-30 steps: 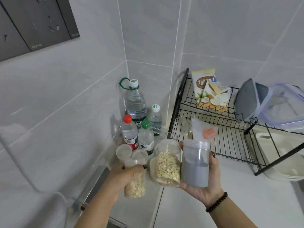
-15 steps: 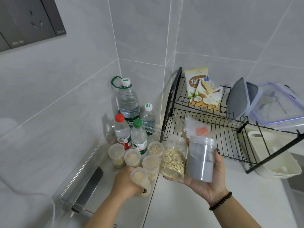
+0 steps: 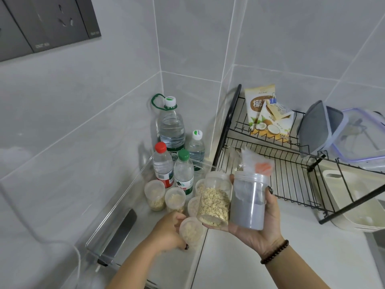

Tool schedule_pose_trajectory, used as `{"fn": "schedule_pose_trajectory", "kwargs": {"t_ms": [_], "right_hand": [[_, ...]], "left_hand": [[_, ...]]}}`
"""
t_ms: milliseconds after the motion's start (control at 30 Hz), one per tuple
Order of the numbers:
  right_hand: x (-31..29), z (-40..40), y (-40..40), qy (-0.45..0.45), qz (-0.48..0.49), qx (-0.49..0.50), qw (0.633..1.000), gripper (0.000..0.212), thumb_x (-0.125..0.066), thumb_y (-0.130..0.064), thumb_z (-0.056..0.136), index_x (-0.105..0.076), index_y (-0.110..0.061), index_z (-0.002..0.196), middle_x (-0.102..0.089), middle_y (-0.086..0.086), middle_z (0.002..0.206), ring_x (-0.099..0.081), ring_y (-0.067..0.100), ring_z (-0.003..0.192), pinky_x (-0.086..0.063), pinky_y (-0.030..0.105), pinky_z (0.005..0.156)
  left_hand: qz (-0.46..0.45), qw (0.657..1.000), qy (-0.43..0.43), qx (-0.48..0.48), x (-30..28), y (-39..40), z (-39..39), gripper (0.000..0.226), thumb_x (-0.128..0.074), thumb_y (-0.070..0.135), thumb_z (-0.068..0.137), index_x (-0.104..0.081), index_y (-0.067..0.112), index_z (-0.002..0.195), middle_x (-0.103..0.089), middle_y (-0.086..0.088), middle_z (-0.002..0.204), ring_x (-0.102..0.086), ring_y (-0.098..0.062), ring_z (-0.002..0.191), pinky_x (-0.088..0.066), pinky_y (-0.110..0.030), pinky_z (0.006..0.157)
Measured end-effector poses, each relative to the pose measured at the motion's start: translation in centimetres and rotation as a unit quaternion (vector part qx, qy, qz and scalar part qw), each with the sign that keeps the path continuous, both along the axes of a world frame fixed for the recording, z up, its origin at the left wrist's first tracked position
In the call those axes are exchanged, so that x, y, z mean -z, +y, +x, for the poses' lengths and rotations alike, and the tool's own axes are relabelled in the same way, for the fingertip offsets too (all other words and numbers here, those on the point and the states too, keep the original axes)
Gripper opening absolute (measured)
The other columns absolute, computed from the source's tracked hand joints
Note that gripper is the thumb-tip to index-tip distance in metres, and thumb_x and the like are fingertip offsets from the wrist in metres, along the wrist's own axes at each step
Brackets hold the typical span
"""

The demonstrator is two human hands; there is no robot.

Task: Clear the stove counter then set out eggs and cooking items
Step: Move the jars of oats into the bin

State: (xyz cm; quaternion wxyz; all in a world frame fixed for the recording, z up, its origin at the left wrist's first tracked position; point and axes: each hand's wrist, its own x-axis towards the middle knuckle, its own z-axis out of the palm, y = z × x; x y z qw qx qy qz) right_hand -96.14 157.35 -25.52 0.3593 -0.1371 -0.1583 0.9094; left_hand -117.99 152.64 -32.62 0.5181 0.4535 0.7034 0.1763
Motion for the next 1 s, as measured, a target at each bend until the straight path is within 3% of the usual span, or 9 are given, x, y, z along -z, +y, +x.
{"fn": "schedule_pose_trajectory", "kwargs": {"t_ms": [100,200,300,367,467,533,667,833,1000], "right_hand": [[-0.5,-0.4,0.4,0.007,0.004,-0.005,1.0,0.087,-0.085,-0.047,0.053,-0.058,-0.021,0.132,-0.054,0.019,0.137,-0.046,0.045,0.129,-0.022,0.079,0.1],[-0.4,-0.8,1.0,0.019,0.019,-0.044,0.999,0.082,-0.081,-0.049,0.061,-0.057,-0.019,0.134,-0.051,0.019,0.14,-0.042,0.043,0.132,-0.024,0.074,0.102],[0.2,-1.2,1.2,0.006,0.027,-0.066,0.997,0.072,-0.074,-0.049,0.072,-0.057,-0.015,0.133,-0.058,0.018,0.13,-0.051,0.039,0.123,-0.032,0.063,0.102],[0.5,-1.7,1.3,-0.027,0.013,-0.068,0.997,0.078,-0.087,-0.045,0.055,-0.065,-0.015,0.124,-0.065,0.017,0.114,-0.062,0.034,0.103,-0.043,0.053,0.093],[0.7,-3.1,1.2,-0.067,0.007,-0.053,0.996,0.083,-0.094,-0.039,0.035,-0.073,-0.012,0.109,-0.067,0.015,0.097,-0.064,0.028,0.081,-0.046,0.041,0.081],[0.8,-3.9,1.1,-0.075,0.009,-0.065,0.995,0.083,-0.093,-0.037,0.037,-0.071,-0.009,0.111,-0.067,0.017,0.098,-0.065,0.03,0.083,-0.046,0.043,0.084],[1.1,-4.9,0.9,-0.113,0.002,-0.075,0.991,0.095,-0.093,-0.04,0.04,-0.061,-0.005,0.122,-0.055,0.021,0.109,-0.053,0.034,0.092,-0.028,0.049,0.098],[1.4,-5.6,0.8,-0.128,0.016,-0.081,0.988,0.099,-0.093,-0.04,0.037,-0.059,-0.003,0.122,-0.058,0.02,0.098,-0.057,0.03,0.08,-0.046,0.037,0.071],[1.5,-5.6,0.9,-0.132,0.02,-0.1,0.986,0.084,-0.093,-0.04,0.038,-0.07,-0.006,0.11,-0.06,0.019,0.096,-0.058,0.03,0.08,-0.044,0.039,0.075]], "left_hand": [[-0.003,1.0,-0.004,-0.005,-1.6,-0.5,-0.6,0.084,-0.081,0.006,0.052,-0.048,0.021,0.129,-0.056,0.008,0.126,-0.054,-0.008,0.113,-0.052,-0.026,0.091],[0.05,0.994,-0.05,-0.089,-4.0,-0.3,-1.5,0.054,-0.071,-0.004,0.077,-0.053,0.017,0.123,-0.059,0.006,0.123,-0.057,-0.005,0.102,-0.048,-0.019,0.08],[0.092,0.958,-0.16,-0.221,-7.3,0.4,-2.0,0.028,-0.066,0.005,0.085,-0.066,0.019,0.11,-0.068,-0.003,0.115,-0.066,-0.013,0.1,-0.054,-0.027,0.073],[0.113,0.952,-0.182,-0.22,-9.0,0.7,-2.1,0.026,-0.072,0.018,0.082,-0.068,0.022,0.108,-0.07,-0.005,0.112,-0.068,-0.016,0.102,-0.055,-0.03,0.074],[0.121,0.964,-0.176,-0.161,-10.7,0.1,-2.0,0.057,-0.081,0.043,0.053,-0.07,0.025,0.106,-0.074,-0.002,0.105,-0.069,-0.017,0.099,-0.055,-0.037,0.088],[0.125,0.967,-0.161,-0.151,-11.1,-0.4,-2.0,0.068,-0.079,0.048,0.041,-0.07,0.026,0.105,-0.074,-0.001,0.102,-0.07,-0.015,0.096,-0.055,-0.036,0.09],[0.138,0.968,-0.121,-0.172,-10.5,-1.1,-2.3,0.068,-0.087,0.04,0.045,-0.066,0.027,0.109,-0.073,0.002,0.1,-0.071,-0.01,0.089,-0.058,-0.032,0.084],[0.127,0.974,-0.076,-0.172,-10.2,-1.4,-2.2,0.051,-0.086,0.031,0.061,-0.062,0.032,0.105,-0.07,0.009,0.094,-0.069,-0.005,0.083,-0.053,-0.024,0.071],[0.119,0.964,-0.123,-0.206,-9.6,-1.7,-2.7,0.072,-0.077,0.044,0.041,-0.06,0.03,0.109,-0.069,0.001,0.1,-0.069,-0.009,0.086,-0.052,-0.026,0.071]]}}
